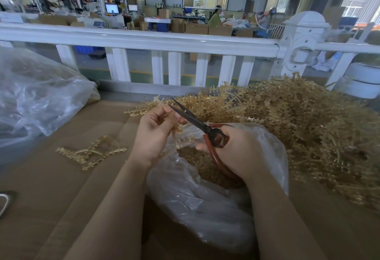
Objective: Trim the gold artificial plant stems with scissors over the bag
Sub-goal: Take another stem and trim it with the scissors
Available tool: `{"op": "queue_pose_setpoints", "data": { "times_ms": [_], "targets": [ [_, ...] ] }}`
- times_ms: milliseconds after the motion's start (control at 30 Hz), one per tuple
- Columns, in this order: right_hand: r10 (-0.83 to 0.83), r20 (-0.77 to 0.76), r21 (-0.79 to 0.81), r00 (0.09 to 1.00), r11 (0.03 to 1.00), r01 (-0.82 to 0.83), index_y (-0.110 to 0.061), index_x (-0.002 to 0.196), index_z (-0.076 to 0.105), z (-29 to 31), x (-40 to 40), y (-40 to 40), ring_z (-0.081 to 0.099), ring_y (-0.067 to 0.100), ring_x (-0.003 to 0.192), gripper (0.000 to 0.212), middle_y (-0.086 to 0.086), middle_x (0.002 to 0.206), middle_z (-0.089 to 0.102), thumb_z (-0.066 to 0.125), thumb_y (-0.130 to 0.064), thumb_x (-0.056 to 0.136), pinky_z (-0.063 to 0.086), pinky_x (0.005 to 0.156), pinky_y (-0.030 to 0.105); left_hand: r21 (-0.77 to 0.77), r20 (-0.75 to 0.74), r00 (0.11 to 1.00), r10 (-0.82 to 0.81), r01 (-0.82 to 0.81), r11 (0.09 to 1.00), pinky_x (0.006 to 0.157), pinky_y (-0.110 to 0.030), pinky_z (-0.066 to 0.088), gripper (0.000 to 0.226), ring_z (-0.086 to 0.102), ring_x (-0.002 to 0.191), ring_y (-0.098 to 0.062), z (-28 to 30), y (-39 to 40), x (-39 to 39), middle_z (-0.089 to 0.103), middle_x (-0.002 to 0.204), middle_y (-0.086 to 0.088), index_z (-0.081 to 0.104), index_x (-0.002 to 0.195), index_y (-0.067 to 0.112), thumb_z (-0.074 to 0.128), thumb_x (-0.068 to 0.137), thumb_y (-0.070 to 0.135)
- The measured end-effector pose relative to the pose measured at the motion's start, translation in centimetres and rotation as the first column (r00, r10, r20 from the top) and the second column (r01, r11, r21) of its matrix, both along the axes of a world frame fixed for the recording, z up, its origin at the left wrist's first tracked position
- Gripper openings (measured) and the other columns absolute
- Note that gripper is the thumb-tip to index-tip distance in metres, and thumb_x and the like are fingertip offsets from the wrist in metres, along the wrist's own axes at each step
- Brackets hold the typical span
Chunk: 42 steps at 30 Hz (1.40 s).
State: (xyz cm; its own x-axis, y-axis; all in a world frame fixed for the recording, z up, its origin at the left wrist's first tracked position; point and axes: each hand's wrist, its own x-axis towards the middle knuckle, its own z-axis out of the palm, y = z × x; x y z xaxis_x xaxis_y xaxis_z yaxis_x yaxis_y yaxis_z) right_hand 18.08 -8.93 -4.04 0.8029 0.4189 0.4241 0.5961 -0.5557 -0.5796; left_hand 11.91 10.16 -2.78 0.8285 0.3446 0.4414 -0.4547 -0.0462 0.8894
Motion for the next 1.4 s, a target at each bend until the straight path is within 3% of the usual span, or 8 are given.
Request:
{"op": "queue_pose_setpoints", "data": {
  "times_ms": [133,267,467,600,767,967,1233,1400],
  "targets": [
    [0.005,0.006,-0.028,1.0,1.0,-0.005,-0.056,0.1,0.059,-0.07,0.02,-0.05,0.051,-0.024,0.091,0.047,-0.039,0.08,0.06,0.062,-0.088,0.067,0.036,0.056,0.004,0.069,-0.023,0.999,-0.033,0.034,0.997,0.063,-0.018,0.046,0.019,0.06,0.075,-0.014,-0.16,-0.05,0.07,0.071,0.082,0.003,0.07,0.092,0.016,0.059,0.096,0.002],
    [0.005,0.023,-0.022,1.0,1.0,-0.005,-0.048,0.108,0.066,-0.16,-0.02,-0.07,0.054,-0.023,0.088,0.058,-0.036,0.081,0.061,0.064,-0.088,0.067,0.041,0.058,0.002,0.062,-0.036,0.999,-0.037,0.039,0.997,0.08,-0.039,0.049,0.022,0.06,0.087,-0.031,-0.46,0.27,0.21,0.072,0.091,-0.009,0.073,0.092,0.023,0.061,0.095,0.005],
    [0.031,0.017,0.014,0.999,0.999,-0.032,-0.049,0.108,0.068,-0.26,-0.02,-0.04,0.052,-0.027,0.088,0.056,-0.052,0.083,0.056,0.066,-0.086,0.066,0.038,0.065,-0.004,0.071,-0.041,0.998,-0.045,0.048,0.996,0.075,-0.032,0.049,0.014,0.061,0.086,-0.026,-0.35,0.39,0.06,0.07,0.091,-0.012,0.072,0.094,0.017,0.062,0.093,0.007],
    [0.021,0.031,-0.003,0.999,1.0,-0.021,-0.049,0.105,0.065,-0.21,-0.02,-0.12,0.053,-0.023,0.091,0.062,-0.041,0.079,0.059,0.056,-0.094,0.063,0.04,0.058,0.002,0.111,-0.055,0.997,-0.054,0.06,0.992,0.061,-0.018,0.045,0.011,0.056,0.067,-0.007,-0.35,0.17,0.12,0.067,0.08,0.0,0.068,0.096,0.004,0.06,0.093,-0.002],
    [-0.002,0.05,-0.044,0.999,0.999,0.004,-0.047,0.101,0.062,-0.21,0.1,-0.02,0.055,-0.015,0.088,0.056,-0.03,0.078,0.06,0.058,-0.091,0.066,0.04,0.057,0.008,0.132,-0.077,0.991,-0.109,0.118,0.984,0.058,-0.017,0.046,0.009,0.058,0.064,-0.004,-0.44,-0.14,0.29,0.067,0.079,0.0,0.065,0.097,-0.007,0.061,0.09,-0.007],
    [-0.007,0.043,-0.024,0.999,1.0,0.009,-0.049,0.1,0.061,-0.25,0.15,-0.03,0.053,-0.018,0.091,0.056,-0.03,0.08,0.061,0.059,-0.091,0.064,0.038,0.06,0.01,0.177,-0.104,0.988,-0.112,0.129,0.976,0.065,-0.02,0.045,0.009,0.056,0.065,-0.006,-0.65,-0.4,0.39,0.066,0.074,0.009,0.068,0.093,0.004,0.063,0.09,-0.003],
    [-0.005,0.046,-0.004,0.999,1.0,0.005,-0.041,0.098,0.063,-0.14,0.04,0.03,0.055,-0.013,0.089,0.066,-0.028,0.083,0.06,0.054,-0.093,0.059,0.047,0.066,0.014,0.159,-0.099,0.993,-0.071,0.086,0.984,0.058,-0.019,0.047,0.007,0.058,0.067,-0.008,-0.78,-0.58,0.44,0.066,0.082,-0.007,0.067,0.096,-0.006,0.063,0.089,-0.005],
    [-0.034,0.081,-0.026,0.996,0.999,0.036,-0.041,0.094,0.065,-0.08,-0.05,-0.02,0.056,-0.011,0.077,0.068,-0.025,0.073,0.06,0.047,-0.097,0.06,0.04,0.06,0.007,0.168,-0.094,0.993,-0.067,0.082,0.982,0.059,-0.021,0.047,0.009,0.056,0.071,-0.013,-0.65,-0.56,0.4,0.065,0.085,-0.011,0.067,0.098,-0.004,0.064,0.09,-0.002]
  ]
}}
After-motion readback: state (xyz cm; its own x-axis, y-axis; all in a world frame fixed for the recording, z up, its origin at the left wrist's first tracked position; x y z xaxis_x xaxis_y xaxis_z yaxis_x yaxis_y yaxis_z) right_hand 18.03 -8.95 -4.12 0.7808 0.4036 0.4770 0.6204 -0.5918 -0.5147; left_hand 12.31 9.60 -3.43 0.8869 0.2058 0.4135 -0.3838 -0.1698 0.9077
